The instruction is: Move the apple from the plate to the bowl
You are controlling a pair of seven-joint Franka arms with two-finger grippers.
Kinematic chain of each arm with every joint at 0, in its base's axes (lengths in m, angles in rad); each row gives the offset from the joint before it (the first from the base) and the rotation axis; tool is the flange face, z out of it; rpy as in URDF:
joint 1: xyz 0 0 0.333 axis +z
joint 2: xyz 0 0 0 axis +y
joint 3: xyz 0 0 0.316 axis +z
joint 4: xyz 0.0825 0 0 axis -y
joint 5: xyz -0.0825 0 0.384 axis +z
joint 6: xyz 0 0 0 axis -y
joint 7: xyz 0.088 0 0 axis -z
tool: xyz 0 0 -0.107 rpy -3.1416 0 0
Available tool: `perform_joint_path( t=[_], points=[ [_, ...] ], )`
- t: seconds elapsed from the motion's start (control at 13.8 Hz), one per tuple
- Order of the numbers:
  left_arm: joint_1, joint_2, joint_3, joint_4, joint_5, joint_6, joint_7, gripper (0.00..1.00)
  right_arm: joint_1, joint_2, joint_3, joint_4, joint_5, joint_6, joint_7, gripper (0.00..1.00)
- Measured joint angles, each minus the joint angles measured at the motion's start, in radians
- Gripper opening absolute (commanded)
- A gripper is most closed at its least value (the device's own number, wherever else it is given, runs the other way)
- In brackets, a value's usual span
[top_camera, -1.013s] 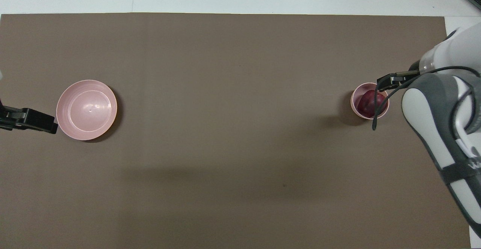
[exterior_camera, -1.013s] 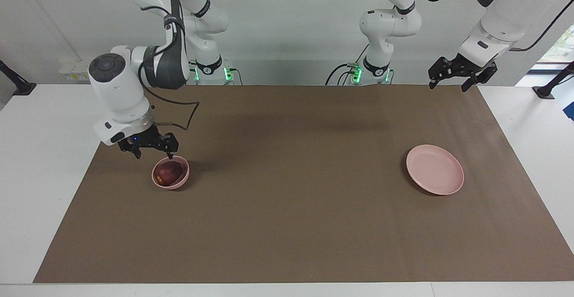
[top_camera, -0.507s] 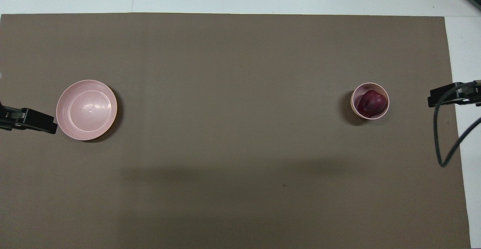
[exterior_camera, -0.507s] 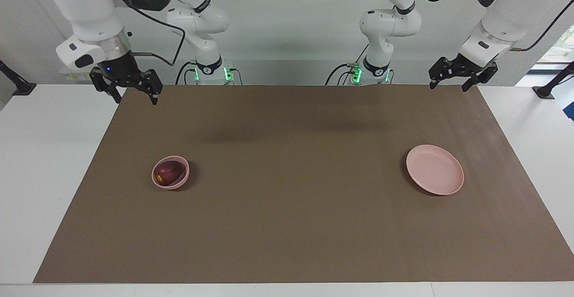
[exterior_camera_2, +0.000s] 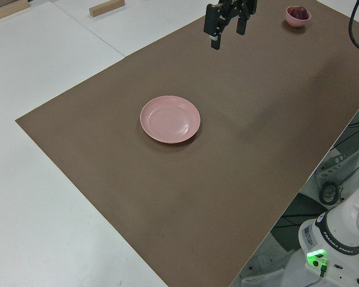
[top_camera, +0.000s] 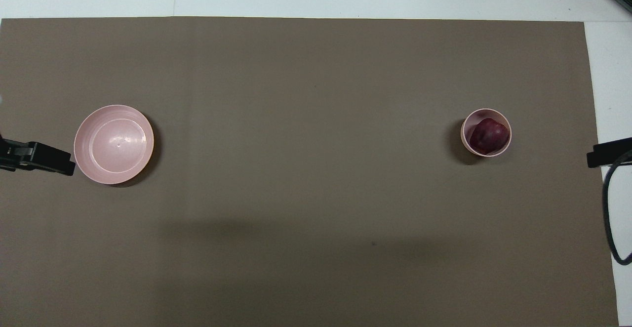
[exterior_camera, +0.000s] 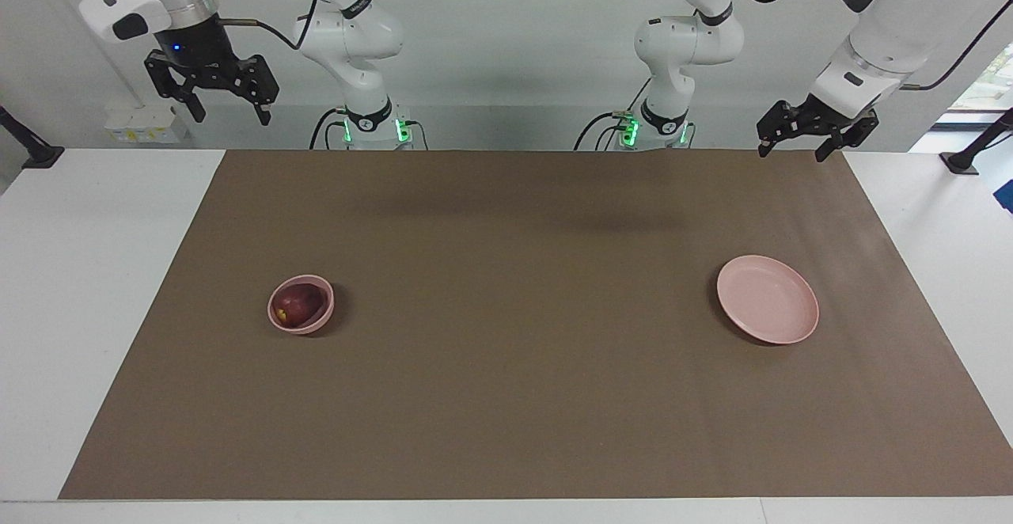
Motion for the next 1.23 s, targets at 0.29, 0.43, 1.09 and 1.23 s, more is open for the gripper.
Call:
perform_joint_path(
  t=[0.29,0.43,1.09,1.23],
  points=[
    [0.000,0.000,0.000,0.000,0.000,0.000,0.000,1.00,-0.001,0.000,-0.001,-0.007,0.000,0.002,0.000,1.00],
    [0.000,0.000,0.000,0.000,0.000,0.000,0.000,1.00,0.000,0.000,-0.001,-0.008,0.000,0.001,0.000,1.00],
    [0.000,0.000,0.000,0.000,0.000,0.000,0.000,1.00,0.003,-0.041,0.112,-0.055,0.000,0.001,0.132,1.00],
    [0.000,0.000,0.000,0.000,0.000,0.000,0.000,1.00,0.003,-0.048,0.142,-0.057,0.000,0.013,0.169,1.00]
  ],
)
